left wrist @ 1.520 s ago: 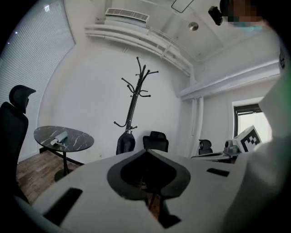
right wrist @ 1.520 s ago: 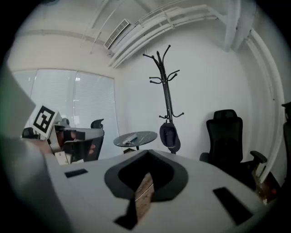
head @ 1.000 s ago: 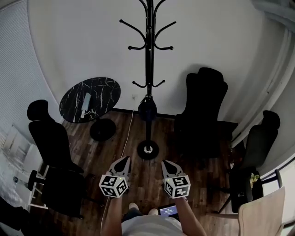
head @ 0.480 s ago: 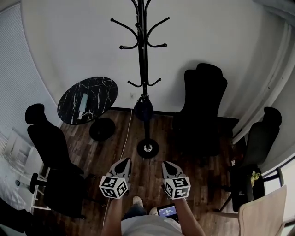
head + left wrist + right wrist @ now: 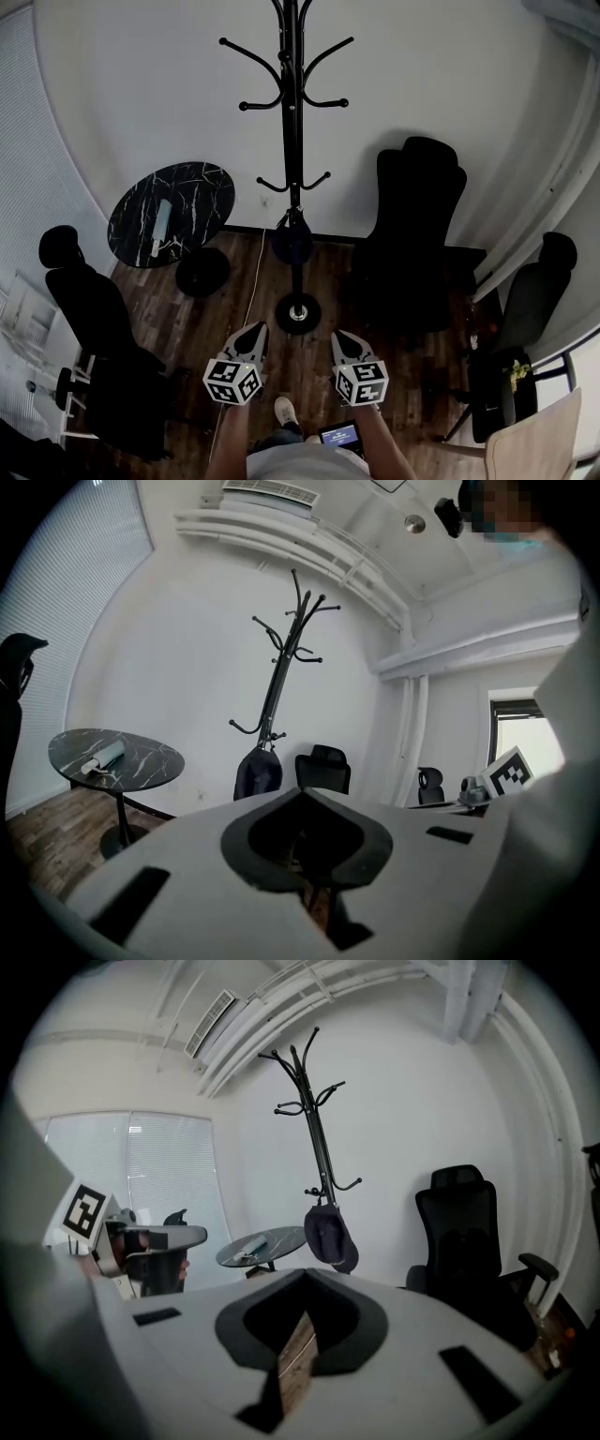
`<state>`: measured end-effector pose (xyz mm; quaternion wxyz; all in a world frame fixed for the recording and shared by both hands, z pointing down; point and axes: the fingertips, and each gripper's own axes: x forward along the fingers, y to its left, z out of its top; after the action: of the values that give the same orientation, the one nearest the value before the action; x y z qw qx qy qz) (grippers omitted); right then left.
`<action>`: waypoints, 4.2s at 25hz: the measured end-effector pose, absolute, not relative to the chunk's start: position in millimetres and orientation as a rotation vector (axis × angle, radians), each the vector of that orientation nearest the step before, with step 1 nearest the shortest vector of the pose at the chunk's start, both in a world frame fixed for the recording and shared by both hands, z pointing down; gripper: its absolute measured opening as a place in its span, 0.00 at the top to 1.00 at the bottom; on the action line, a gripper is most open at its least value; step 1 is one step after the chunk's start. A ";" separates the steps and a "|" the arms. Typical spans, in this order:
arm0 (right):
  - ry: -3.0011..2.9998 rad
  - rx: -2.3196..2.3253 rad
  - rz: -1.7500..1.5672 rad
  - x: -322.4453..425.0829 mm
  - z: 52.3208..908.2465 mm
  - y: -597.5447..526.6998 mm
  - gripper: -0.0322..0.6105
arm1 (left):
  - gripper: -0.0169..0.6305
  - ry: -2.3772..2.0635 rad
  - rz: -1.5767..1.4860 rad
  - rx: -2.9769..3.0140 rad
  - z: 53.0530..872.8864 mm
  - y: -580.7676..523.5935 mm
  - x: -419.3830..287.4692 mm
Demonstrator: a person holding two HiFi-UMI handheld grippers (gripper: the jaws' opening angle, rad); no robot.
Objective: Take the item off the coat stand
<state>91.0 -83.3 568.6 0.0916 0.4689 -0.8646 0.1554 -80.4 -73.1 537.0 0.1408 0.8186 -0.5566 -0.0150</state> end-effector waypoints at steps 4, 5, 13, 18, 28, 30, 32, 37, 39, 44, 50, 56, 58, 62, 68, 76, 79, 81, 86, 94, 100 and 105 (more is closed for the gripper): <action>-2.563 1.411 0.455 80.9 565.1 -122.6 0.93 | 0.94 -1.596 -0.052 2.372 534.7 -112.3 -92.5; -2.562 1.410 0.455 76.8 565.4 -130.9 0.93 | 0.94 -1.592 -0.055 2.372 534.8 -120.9 -95.7; -2.539 1.401 0.454 36.6 572.4 -189.6 0.93 | 0.94 -1.599 0.025 2.423 537.5 -185.7 -126.8; -2.530 1.408 0.455 18.1 579.3 -215.7 0.93 | 0.94 -1.555 0.031 2.467 540.5 -216.1 -135.0; -2.502 1.495 0.440 24.5 576.9 -234.8 0.93 | 0.94 -1.468 0.039 2.520 545.2 -247.2 -128.4; -2.497 1.515 0.450 28.5 577.4 -238.6 0.93 | 0.94 -1.462 0.042 2.528 545.0 -249.9 -126.5; -2.499 1.529 0.445 28.3 576.3 -243.2 0.93 | 0.94 -1.464 0.043 2.522 546.6 -253.5 -129.3; -2.531 1.540 0.433 23.1 570.0 -254.1 0.93 | 0.94 -1.491 0.045 2.490 551.5 -261.0 -138.6; -2.521 1.547 0.438 23.2 571.8 -260.6 0.93 | 0.94 -1.496 0.050 2.487 553.2 -265.7 -139.7; -2.506 1.539 0.448 21.4 577.8 -272.5 0.93 | 0.94 -1.502 0.064 2.476 557.6 -277.2 -139.8; -2.471 1.540 0.413 23.3 584.9 -289.6 0.93 | 0.94 -1.491 0.085 2.463 570.0 -289.0 -138.4; -2.448 1.539 0.419 26.0 591.3 -308.1 0.93 | 0.94 -1.541 0.091 2.464 571.3 -310.3 -141.9; -2.445 1.538 0.421 27.1 592.3 -314.9 0.93 | 0.94 -1.549 0.103 2.466 572.3 -318.0 -141.2; -2.443 1.520 0.405 25.0 592.9 -330.1 0.93 | 0.94 -1.541 0.117 2.486 573.4 -329.7 -138.2; -2.446 1.483 0.388 16.1 596.8 -352.1 0.93 | 0.94 -1.502 0.137 2.487 583.1 -345.7 -134.7; -2.402 1.438 0.340 7.5 609.1 -366.8 0.83 | 0.89 -1.451 0.178 2.467 603.6 -363.2 -125.4; -2.382 1.423 0.304 6.0 611.7 -375.4 0.78 | 0.79 -1.464 0.196 2.470 607.6 -370.5 -124.5; -2.371 1.424 0.294 4.7 614.0 -380.4 0.74 | 0.78 -1.455 0.215 2.470 611.8 -373.0 -122.7; -2.357 1.420 0.327 1.2 625.0 -391.3 0.69 | 0.78 -1.433 0.241 2.457 622.1 -381.1 -119.1; -2.366 1.419 0.380 -3.3 636.2 -405.6 0.67 | 0.77 -1.462 0.287 2.444 633.1 -395.2 -119.2; -2.379 1.403 0.406 -6.4 639.0 -406.3 0.80 | 0.77 -1.418 0.301 2.443 638.2 -395.7 -117.6; -2.381 1.404 0.392 -5.3 638.2 -404.8 0.87 | 0.90 -1.409 0.296 2.450 634.9 -395.2 -118.6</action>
<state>-5.3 -404.8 638.2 0.1741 0.4954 -0.8397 0.1383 -118.6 -395.2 634.9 0.1494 0.8524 -0.4903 0.1030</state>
